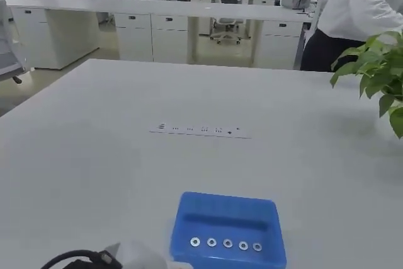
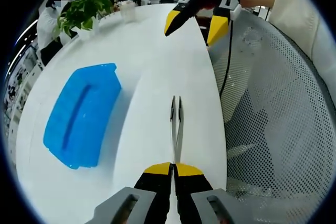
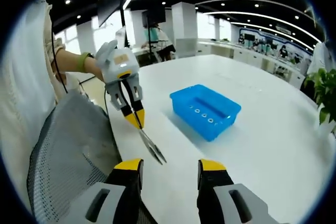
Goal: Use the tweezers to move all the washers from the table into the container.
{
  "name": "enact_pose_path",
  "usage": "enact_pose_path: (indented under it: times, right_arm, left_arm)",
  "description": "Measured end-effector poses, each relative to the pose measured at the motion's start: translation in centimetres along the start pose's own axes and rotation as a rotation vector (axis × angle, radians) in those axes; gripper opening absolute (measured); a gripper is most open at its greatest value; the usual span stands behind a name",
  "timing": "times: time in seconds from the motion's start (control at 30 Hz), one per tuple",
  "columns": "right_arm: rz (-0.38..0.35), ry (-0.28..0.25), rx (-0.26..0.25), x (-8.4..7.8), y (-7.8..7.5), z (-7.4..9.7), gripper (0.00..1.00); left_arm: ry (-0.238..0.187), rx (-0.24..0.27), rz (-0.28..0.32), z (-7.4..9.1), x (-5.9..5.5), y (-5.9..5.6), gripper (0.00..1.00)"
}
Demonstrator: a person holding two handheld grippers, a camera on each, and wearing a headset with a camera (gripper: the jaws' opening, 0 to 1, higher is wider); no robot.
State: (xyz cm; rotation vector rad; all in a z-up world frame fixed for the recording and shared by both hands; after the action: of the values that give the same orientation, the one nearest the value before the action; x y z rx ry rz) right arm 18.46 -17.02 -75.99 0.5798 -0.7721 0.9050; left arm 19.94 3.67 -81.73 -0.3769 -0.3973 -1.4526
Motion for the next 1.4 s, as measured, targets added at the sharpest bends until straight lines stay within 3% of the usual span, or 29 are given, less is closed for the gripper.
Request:
enact_pose_path:
  times: [0.43, 0.6, 0.7, 0.87, 1.0, 1.1, 1.2, 1.27, 1.3, 1.4]
  right_arm:
    - [-0.044, -0.048, -0.053, -0.6, -0.4, 1.1, 0.5]
    - [-0.035, -0.06, -0.062, -0.2, -0.6, 1.2, 0.52]
    - [-0.026, -0.061, -0.063, -0.1, -0.6, 1.2, 0.53]
    - [-0.018, -0.069, -0.069, 0.1, -0.8, 1.2, 0.56]
    - [-0.03, -0.092, -0.085, 0.2, -0.9, 1.4, 0.6]
    - [-0.037, -0.115, -0.102, 0.3, -1.3, 1.6, 0.63]
    - [-0.043, -0.137, -0.118, 0.7, -1.6, 1.8, 0.67]
    - [-0.044, -0.153, -0.135, 0.9, -1.9, 2.0, 0.69]
    - [-0.046, -0.163, -0.143, 1.0, -1.9, 2.1, 0.7]
    - [-0.066, -0.218, -0.175, 1.8, -2.2, 2.7, 0.74]
  left_arm:
    - [0.019, -0.014, 0.031, -0.5, -0.4, -0.1, 0.0]
    - [0.016, 0.002, 0.055, -0.4, -0.8, -0.1, 0.0]
    - [0.0, 0.028, 0.097, 0.0, -1.1, 0.1, 0.06]
    - [-0.092, 0.14, 0.226, 1.7, -1.3, 0.2, 0.22]
    - [-0.227, 0.247, 0.387, 4.0, -1.8, -0.2, 0.43]
    - [-0.298, 0.354, 0.474, 6.1, -2.7, -0.3, 0.53]
    - [-0.409, 0.468, 0.563, 8.6, -3.0, -0.6, 0.58]
    - [-0.479, 0.508, 0.608, 9.8, -2.9, -0.7, 0.62]
    - [-0.532, 0.558, 0.634, 10.8, -2.8, -0.7, 0.64]
    - [-0.582, 0.652, 0.643, 12.3, -2.6, -1.0, 0.73]
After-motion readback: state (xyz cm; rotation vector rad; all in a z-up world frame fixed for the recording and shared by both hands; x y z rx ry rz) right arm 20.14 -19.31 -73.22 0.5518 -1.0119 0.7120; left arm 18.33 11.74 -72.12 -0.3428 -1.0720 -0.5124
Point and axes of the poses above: the centre of the closed fingertips' face, and the gripper's own axes: z roughly backward along the fingers, y roughly to its left, x roughly out of its top, the point moved 6 cm from there along z, roughly backward along the fingers, and after that the axes turned 2 degrees about -z, right-handed, at the moved point
